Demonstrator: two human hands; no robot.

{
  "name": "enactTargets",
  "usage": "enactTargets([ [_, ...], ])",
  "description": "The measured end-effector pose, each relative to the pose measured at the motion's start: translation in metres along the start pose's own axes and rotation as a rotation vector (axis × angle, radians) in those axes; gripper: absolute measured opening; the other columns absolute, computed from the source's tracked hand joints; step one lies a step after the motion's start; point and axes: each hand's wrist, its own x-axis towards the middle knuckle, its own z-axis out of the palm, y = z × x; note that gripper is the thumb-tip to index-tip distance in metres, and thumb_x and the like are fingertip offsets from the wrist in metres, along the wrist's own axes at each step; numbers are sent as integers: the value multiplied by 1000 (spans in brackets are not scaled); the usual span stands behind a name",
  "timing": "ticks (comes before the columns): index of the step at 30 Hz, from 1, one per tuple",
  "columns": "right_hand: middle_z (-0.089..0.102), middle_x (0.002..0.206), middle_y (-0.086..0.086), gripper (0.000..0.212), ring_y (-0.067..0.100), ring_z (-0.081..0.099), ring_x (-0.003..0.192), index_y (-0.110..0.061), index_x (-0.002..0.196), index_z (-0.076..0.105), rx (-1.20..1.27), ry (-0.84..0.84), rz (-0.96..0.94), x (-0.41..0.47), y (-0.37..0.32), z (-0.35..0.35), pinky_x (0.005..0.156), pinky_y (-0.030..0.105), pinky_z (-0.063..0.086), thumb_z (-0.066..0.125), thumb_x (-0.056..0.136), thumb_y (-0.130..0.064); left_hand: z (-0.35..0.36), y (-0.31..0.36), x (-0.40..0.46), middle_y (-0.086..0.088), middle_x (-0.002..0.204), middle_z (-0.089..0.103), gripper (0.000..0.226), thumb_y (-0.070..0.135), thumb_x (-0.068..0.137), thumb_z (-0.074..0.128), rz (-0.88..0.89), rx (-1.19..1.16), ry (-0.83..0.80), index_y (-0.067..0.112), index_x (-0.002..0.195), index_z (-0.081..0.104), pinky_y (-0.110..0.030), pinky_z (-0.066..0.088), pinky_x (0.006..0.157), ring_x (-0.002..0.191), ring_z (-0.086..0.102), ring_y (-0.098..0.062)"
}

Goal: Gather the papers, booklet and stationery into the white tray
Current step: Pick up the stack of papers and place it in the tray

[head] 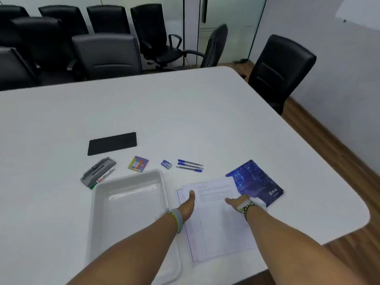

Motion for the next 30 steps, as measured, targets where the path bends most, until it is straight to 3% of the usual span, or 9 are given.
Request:
enactTargets([
  [3,32,162,0,64,20,30,149,-17,157,30,-75,-42,-7,3,10,16,118,27,19,39,105,-53,12,-17,22,-14,170,15,85,69,102,14,-61,74,56,10,162,16,-45,15,125,157,18,-32],
  [8,34,152,12,117,27,37,141,0,150,24,-20,62,209,10,12,45,112,36,34,66,73,-77,18,-47,75,-17,163,32,114,86,82,28,-136,95,254,2,159,25,-43,31,122,147,37,-34],
  [12,51,130,10,95,24,56,122,-7,134,46,-12,57,195,21,1,55,87,32,47,76,68,-68,20,-44,71,-18,166,24,104,79,91,33,-145,94,281,3,160,20,-40,23,124,151,29,-33],
  [14,57,126,10,84,23,61,115,-7,127,47,29,73,181,24,-1,57,78,29,46,80,70,-59,19,-44,72,-18,166,23,105,81,90,32,-152,113,274,5,160,20,-40,21,125,152,27,-33],
  [18,63,122,13,84,27,65,113,0,125,47,120,38,174,33,-1,56,82,29,51,84,71,-53,17,-43,75,-14,166,27,107,85,85,29,-130,116,249,10,161,26,-40,24,124,151,29,-34],
  [22,67,120,15,67,29,67,110,3,123,62,183,-11,139,39,1,67,86,28,54,80,81,-45,12,-48,95,-10,165,33,129,95,57,26,-89,66,190,18,160,33,-46,33,121,147,36,-34],
  [26,46,135,13,82,31,50,125,-8,135,52,157,66,172,42,2,74,98,33,45,79,72,-53,7,-57,105,-7,163,36,144,97,42,29,-101,33,191,14,159,32,-44,36,120,144,42,-32],
  [29,54,127,11,73,26,57,115,-4,137,44,257,63,116,41,-3,72,91,24,44,80,78,-30,8,-58,105,-8,160,41,143,97,42,29,-84,30,194,12,158,36,-44,39,117,140,46,-33],
  [30,55,123,13,74,28,58,112,-4,136,43,342,71,123,41,-4,74,89,26,46,82,76,-20,9,-56,104,-8,159,42,141,97,45,30,-79,29,191,12,157,37,-44,39,117,139,47,-33],
])
